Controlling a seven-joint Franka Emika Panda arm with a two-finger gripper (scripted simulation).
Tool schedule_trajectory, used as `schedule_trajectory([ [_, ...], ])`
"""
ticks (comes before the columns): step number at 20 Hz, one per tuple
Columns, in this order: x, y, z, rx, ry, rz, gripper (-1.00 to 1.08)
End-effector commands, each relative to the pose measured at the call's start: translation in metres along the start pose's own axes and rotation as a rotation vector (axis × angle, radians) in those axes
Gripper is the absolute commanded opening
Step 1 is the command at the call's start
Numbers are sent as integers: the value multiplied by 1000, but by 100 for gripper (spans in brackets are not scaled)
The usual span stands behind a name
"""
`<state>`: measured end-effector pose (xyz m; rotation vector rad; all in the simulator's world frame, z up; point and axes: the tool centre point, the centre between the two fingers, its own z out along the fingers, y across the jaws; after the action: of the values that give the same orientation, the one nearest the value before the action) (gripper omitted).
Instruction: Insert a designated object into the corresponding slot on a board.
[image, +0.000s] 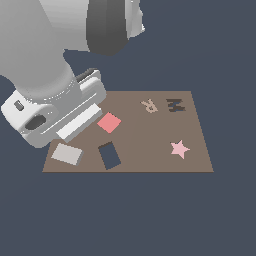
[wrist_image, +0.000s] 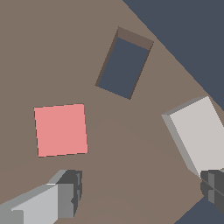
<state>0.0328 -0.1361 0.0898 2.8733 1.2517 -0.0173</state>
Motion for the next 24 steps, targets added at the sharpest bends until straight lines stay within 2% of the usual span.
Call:
schedule_trajectory([
  [1, 0, 14, 7, 0, 3, -81, 100],
  [13, 10, 60, 31, -1, 11, -361, 100],
  [24, 19, 76, 39, -1, 13, -463, 100],
])
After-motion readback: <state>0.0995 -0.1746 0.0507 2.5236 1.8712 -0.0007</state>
